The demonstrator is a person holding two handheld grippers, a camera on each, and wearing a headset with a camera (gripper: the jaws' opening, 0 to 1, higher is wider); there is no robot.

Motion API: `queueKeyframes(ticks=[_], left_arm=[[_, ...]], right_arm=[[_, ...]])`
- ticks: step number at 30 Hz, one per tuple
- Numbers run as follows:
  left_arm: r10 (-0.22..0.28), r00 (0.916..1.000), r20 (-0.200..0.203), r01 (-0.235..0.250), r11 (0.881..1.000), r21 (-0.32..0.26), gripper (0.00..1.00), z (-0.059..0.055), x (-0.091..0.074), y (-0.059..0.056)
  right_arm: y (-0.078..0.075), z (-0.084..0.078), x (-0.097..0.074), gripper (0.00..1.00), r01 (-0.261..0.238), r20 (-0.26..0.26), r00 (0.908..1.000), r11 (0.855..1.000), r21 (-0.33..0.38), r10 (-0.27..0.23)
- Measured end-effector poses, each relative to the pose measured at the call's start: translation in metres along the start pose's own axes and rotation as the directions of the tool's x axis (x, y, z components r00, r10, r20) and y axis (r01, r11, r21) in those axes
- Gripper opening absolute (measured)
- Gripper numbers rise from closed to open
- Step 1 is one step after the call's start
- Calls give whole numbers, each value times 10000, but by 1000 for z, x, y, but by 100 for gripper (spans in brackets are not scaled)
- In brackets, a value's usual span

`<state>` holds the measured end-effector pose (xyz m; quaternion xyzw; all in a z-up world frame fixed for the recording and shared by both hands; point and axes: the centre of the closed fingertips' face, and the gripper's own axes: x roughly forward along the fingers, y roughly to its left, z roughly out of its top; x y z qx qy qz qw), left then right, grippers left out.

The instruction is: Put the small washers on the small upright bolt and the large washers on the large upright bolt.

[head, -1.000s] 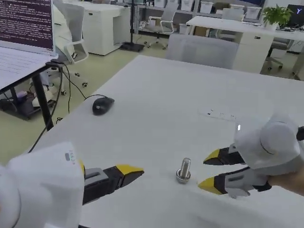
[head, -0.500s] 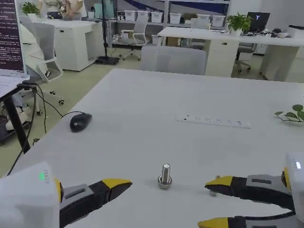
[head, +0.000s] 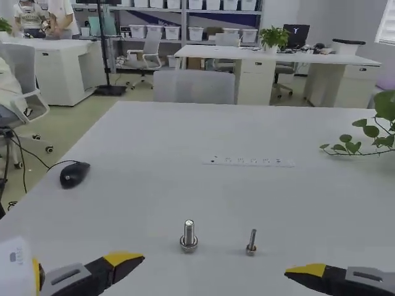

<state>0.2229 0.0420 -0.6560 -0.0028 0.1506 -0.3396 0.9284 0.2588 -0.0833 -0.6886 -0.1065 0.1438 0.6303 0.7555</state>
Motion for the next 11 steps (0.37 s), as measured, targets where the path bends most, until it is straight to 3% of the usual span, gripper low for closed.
queueKeyframes(ticks=[11], left_arm=[[-140,9996,-244,141,9999,45,68,-1,0,-9]], right_arm=[[-2,-5,-20,48,589,357,9975,9957,716,-616]])
